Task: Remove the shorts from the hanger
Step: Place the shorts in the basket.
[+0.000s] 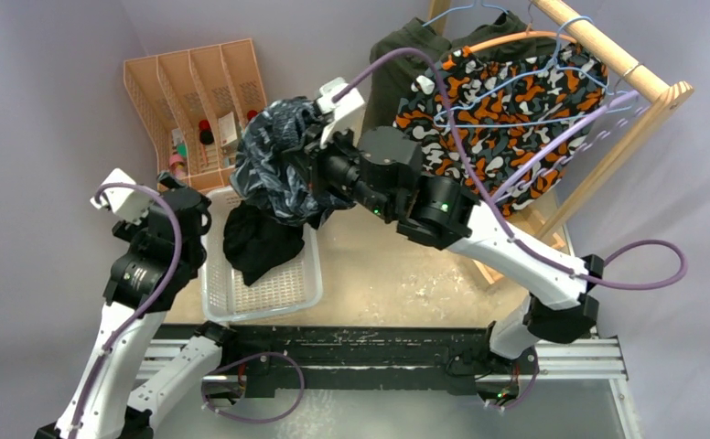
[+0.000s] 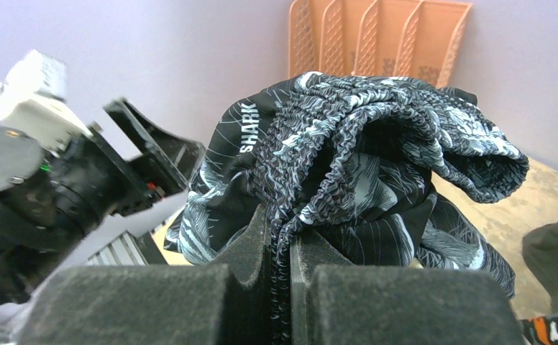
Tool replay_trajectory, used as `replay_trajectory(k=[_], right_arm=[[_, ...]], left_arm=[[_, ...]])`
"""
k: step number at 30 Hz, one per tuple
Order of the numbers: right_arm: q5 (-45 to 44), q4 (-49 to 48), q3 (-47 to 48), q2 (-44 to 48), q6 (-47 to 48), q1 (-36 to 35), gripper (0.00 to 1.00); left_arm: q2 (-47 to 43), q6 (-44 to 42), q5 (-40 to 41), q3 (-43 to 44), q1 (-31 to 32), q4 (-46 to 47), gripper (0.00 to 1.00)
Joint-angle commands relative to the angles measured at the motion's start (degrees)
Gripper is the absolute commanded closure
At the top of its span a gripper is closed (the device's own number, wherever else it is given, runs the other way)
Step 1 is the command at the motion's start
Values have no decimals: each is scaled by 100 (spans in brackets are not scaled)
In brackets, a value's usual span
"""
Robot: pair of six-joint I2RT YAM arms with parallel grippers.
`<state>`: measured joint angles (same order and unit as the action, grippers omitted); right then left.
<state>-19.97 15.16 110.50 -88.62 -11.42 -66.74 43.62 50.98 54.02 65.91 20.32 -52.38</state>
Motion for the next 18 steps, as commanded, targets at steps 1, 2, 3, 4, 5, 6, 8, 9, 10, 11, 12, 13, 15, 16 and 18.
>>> replay_trajectory(k=[1, 2, 3, 4, 5, 6, 8, 9, 10, 11, 12, 13, 15, 16, 18], right_arm=[[562, -385, -85, -396, 71, -14, 100], [549, -383, -173, -513, -28, -14, 100], [573, -412, -268, -646, -127, -8, 100], [598, -407, -344, -780, -208, -6, 100], [620, -380, -380, -939, -305, 1, 100], [627, -397, -429, -1091, -412, 14, 100], [794, -487, -547, -1387, -640, 128, 100], [999, -555, -601, -1543, -732, 226, 100], [1208, -560, -604, -1722, -868, 336, 100], [1409, -543, -572, -1906, -970, 466, 100], [1622, -565, -575, -2059, -1053, 574, 100], [1905, -549, -551, -2243, -1130, 679, 100], [2287, -427, -405, -2627, -1230, 849, 100], [2375, -373, -296, -2876, -1254, 869, 100], [2439, -248, -7, -3241, -1167, 865, 100]], left_arm=[[-221, 276, 501, 176, -25, -179, 19], [-260, 296, 557, 199, -27, -212, 19], [-312, 298, 618, 217, -25, -238, 19], [-355, 303, 659, 234, -26, -261, 19], [-424, 307, 692, 252, -26, -282, 19], [-446, 300, 710, 253, -26, -300, 19], [-525, 301, 728, 258, -28, -332, 19], [-563, 299, 732, 249, -20, -342, 19], [-590, 298, 737, 247, -20, -357, 19], [-603, 298, 739, 246, -23, -379, 19], [-618, 291, 740, 254, -22, -393, 19], [-630, 279, 734, 270, -27, -420, 19], [-656, 270, 738, 291, -27, -445, 19], [-672, 253, 735, 299, -26, -449, 19], [-694, 231, 735, 299, -28, -442, 19]])
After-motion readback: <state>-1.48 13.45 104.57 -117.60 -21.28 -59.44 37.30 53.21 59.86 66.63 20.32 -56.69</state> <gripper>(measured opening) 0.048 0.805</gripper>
